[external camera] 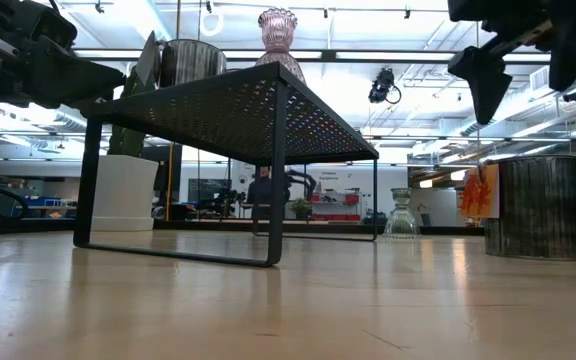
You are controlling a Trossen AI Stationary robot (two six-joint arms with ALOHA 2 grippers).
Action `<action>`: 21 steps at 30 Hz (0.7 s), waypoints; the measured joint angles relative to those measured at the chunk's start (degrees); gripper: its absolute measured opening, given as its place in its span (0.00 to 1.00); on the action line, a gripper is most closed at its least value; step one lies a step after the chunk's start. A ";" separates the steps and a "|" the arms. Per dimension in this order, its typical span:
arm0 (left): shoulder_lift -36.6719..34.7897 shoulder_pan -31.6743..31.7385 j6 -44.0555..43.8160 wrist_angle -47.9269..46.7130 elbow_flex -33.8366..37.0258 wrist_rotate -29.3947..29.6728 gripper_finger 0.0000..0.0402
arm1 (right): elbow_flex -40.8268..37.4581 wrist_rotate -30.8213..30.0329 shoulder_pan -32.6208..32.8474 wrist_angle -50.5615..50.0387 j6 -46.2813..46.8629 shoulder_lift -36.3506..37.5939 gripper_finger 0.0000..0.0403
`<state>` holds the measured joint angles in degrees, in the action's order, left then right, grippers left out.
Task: Pick & Place candle stick holders
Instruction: Put the silver scented candle on the shelf
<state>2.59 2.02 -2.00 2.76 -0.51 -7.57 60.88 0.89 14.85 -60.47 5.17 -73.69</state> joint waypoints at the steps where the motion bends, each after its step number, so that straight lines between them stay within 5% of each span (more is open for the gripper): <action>1: 0.00 -0.02 0.01 0.00 0.00 0.00 0.09 | 0.00 0.00 0.00 0.34 0.48 -0.02 0.99; 21: 0.00 0.00 0.01 -0.01 0.00 0.00 0.09 | 0.00 -2.11 -0.22 2.68 1.59 -0.07 0.99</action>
<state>2.59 2.02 -1.99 2.76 -0.51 -7.57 60.88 -1.23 14.63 -57.79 6.76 -73.76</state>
